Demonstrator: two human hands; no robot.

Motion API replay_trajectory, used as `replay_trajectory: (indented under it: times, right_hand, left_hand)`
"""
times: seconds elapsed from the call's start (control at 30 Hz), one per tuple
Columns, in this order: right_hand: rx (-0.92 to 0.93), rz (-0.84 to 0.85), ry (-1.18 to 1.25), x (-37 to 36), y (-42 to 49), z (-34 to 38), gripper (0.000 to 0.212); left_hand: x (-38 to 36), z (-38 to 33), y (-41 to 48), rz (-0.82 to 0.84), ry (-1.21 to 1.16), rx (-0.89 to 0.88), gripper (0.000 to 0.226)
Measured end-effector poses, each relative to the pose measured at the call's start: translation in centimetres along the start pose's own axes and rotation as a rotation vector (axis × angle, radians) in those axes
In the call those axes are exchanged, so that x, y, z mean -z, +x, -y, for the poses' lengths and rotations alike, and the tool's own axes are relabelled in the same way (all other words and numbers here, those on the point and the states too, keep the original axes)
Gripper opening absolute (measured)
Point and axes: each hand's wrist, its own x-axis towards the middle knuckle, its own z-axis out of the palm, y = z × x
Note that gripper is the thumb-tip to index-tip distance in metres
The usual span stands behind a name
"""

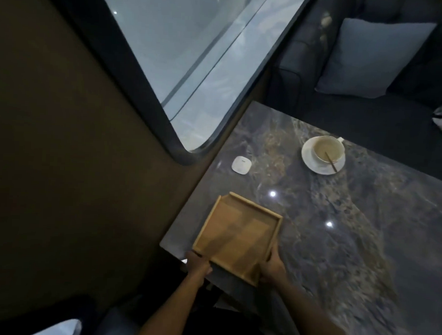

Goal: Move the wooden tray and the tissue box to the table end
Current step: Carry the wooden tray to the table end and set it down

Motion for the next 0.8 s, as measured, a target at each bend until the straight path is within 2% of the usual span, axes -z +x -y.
replay_trajectory:
  times: [0.07,0.17,0.27,0.37,0.53,0.8]
  right_hand:
    - [0.022,0.049,-0.003,-1.1,0.0,2.0,0.096]
    - [0.063,0.027,0.019,-2.2,-1.8,6.9,0.107]
    - [0.070,0.034,0.107,-3.0,-1.1,7.8,0.118]
    - [0.012,0.041,0.110,-3.5,0.9,8.2,0.113]
    - [-0.021,0.021,0.064,-1.9,-1.0,12.9,0.100]
    - [-0.017,0.017,0.054,-2.5,3.9,12.2,0.097]
  left_hand:
    - [0.9,-0.7,0.8,0.124,-0.060,0.027,0.029]
    - [1.9,-2.2,1.7,0.193,-0.131,0.056,0.034]
    - [2.6,-3.4,2.3,0.244,-0.219,0.087,0.017]
    - [3.1,-5.0,3.1,0.294,-0.239,0.110,0.022]
    - [2.9,-8.0,3.8,0.331,-0.284,0.103,0.032]
    - [2.6,-10.8,5.1,0.327,-0.187,0.120,0.046]
